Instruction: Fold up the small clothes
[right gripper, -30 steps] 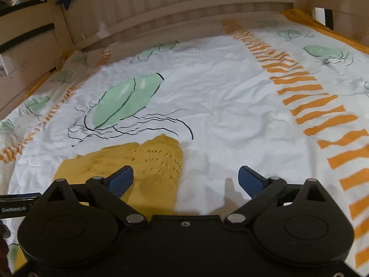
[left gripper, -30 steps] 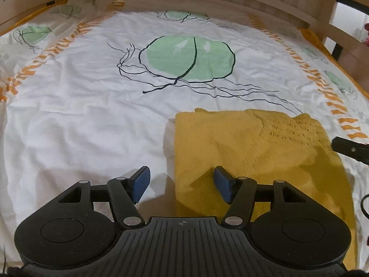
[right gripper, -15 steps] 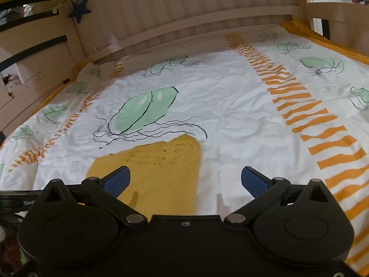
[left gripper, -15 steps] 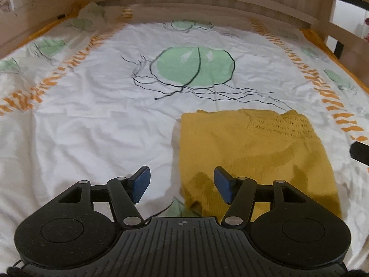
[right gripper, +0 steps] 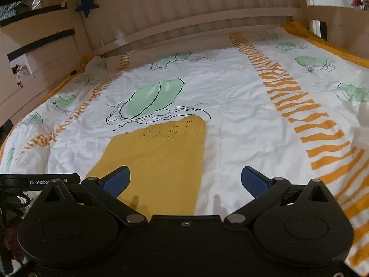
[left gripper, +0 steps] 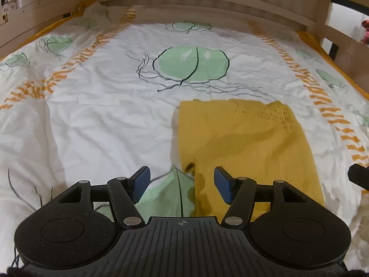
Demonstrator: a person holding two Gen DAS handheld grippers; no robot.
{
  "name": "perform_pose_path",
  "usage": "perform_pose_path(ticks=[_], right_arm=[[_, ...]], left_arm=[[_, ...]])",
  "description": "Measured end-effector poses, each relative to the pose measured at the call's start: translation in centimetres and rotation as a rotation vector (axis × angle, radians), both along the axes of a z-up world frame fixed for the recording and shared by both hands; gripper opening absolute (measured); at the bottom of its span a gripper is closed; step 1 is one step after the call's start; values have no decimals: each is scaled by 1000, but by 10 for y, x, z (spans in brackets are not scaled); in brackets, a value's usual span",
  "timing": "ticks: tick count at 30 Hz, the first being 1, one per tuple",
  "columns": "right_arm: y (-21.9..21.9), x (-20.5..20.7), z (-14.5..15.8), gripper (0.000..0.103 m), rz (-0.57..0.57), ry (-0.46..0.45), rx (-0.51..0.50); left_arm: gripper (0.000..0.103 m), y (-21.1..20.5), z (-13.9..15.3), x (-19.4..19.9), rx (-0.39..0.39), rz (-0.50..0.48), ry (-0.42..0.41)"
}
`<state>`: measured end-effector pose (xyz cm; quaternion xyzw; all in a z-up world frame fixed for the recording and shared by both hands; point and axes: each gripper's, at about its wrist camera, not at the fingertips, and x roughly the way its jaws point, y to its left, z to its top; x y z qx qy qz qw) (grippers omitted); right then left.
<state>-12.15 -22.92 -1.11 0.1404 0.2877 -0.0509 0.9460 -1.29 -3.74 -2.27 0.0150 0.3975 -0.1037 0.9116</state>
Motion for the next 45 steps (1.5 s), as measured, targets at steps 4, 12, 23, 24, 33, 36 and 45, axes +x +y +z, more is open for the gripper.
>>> perform_pose_path(ticks=[4,12,23,24,33,36,45], right_arm=[[4,-13,2,103,-1,-12,-23],[15,-35,1,102,42,-33,-43],[28,-45,6,102,24,-58,-97],[27,-45,6,102,25,-53,-99],[24,-44,-3,102,28,-3,-60],[25,-43,-4,102,25,12,-61],[25,-41,-7,102,10,39,-58]], left_arm=[[59,4,-2,-11,14,-3,7],[59,9,-4,-28,28,0,7],[59,9,-4,-44,42,-16,-9],[59,9,-4,-44,44,-16,-7],[59,12,-5,-49,39,-21,6],[59,13,-6,-51,42,-18,8],[59,17,-7,-53,43,-14,9]])
